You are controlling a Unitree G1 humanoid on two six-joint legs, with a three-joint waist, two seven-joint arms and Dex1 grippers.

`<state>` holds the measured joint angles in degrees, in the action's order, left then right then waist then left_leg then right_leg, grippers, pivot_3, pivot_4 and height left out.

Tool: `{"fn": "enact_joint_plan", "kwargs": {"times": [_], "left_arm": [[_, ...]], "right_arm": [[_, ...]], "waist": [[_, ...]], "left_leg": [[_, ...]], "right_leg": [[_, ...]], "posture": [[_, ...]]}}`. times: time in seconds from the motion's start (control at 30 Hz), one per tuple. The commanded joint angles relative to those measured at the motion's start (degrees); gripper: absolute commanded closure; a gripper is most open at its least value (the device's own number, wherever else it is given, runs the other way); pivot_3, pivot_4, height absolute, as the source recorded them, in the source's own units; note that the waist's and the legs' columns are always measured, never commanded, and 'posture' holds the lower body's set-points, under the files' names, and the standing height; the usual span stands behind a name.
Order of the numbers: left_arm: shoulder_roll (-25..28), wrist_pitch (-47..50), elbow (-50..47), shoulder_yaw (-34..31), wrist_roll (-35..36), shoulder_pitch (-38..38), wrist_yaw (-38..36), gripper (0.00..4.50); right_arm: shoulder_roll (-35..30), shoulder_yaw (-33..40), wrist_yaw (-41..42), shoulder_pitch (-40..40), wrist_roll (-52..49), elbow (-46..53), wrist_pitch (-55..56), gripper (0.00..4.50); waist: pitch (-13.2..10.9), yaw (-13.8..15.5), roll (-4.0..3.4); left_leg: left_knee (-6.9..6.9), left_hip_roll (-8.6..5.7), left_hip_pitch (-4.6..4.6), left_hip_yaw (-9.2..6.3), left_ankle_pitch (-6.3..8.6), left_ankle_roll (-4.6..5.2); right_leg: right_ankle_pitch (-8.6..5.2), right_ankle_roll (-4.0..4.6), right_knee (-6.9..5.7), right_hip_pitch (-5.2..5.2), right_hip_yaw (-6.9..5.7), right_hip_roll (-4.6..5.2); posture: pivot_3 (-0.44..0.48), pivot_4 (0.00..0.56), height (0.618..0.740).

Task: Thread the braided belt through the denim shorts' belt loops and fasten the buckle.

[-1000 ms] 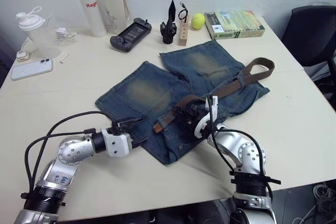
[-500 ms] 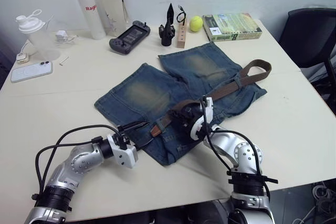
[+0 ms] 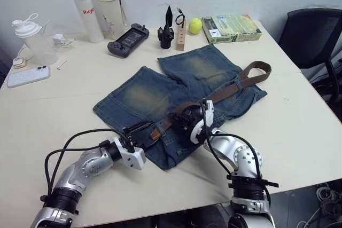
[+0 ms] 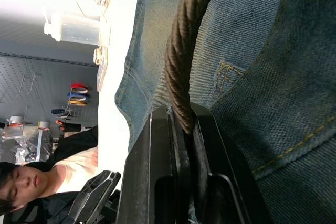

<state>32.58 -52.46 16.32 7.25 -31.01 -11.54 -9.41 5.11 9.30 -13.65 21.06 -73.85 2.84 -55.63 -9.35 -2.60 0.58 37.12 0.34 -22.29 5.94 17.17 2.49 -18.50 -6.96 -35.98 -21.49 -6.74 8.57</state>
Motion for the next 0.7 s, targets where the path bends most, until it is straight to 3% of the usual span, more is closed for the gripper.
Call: {"fn": "enact_joint_plan", "kwargs": {"times": [0.03,0.13,0.17,0.23,0.43,0.7], "left_arm": [[1.38,0.33,0.7,0.78,-2.13,0.46,1.23,1.1],[1.95,0.22,0.67,0.98,-1.99,0.51,1.84,1.1],[2.23,0.16,0.62,0.98,-1.74,0.63,2.01,1.34],[2.75,0.25,0.54,0.91,-1.58,0.93,2.3,1.89],[4.61,0.06,0.49,1.16,-1.96,2.22,3.22,4.3],[5.57,0.17,-0.66,2.04,-2.78,2.52,3.45,4.44]], "right_arm": [[1.27,-1.79,-0.35,-1.73,0.59,-1.74,-2.04,4.5],[1.36,-1.75,-0.44,-1.76,0.53,-1.71,-2.05,4.5],[1.36,-1.68,-0.47,-1.77,0.49,-1.74,-2.07,4.5],[1.35,-1.57,-0.53,-1.76,0.48,-1.8,-2.14,4.5],[1.55,-1.26,-0.72,-1.73,0.27,-1.87,-2.33,4.5],[1.71,-0.88,-1.14,-1.65,-0.15,-2.1,-2.65,4.5]], "waist": [[0.0,-0.02,0.0],[0.0,-0.11,0.0],[0.0,-0.18,-0.01],[-0.01,-0.38,-0.01],[0.34,-0.46,-0.47],[0.41,-0.58,-0.6]], "left_leg": [[0.0,0.01,0.0,0.0,0.01,-0.01],[0.0,0.04,0.0,0.01,0.02,-0.02],[0.0,0.06,0.0,0.02,0.03,-0.04],[-0.02,0.09,0.0,0.03,0.04,-0.05],[-0.05,0.16,0.06,0.07,0.09,-0.09],[-0.08,0.25,0.11,0.17,0.14,-0.14]], "right_leg": [[0.0,0.0,0.0,0.0,0.0,0.0],[-0.01,0.01,0.01,0.0,0.0,0.0],[-0.01,0.02,0.01,-0.01,0.0,0.0],[-0.02,0.05,0.01,-0.03,-0.01,-0.01],[-0.04,0.08,0.02,-0.02,-0.11,-0.02],[-0.08,0.16,0.02,-0.04,-0.16,-0.04]], "posture": [[0.0,0.15,0.724],[0.0,0.15,0.724],[0.0,0.15,0.724],[0.0,0.15,0.724],[0.0,0.15,0.724],[0.0,0.15,0.724]]}}
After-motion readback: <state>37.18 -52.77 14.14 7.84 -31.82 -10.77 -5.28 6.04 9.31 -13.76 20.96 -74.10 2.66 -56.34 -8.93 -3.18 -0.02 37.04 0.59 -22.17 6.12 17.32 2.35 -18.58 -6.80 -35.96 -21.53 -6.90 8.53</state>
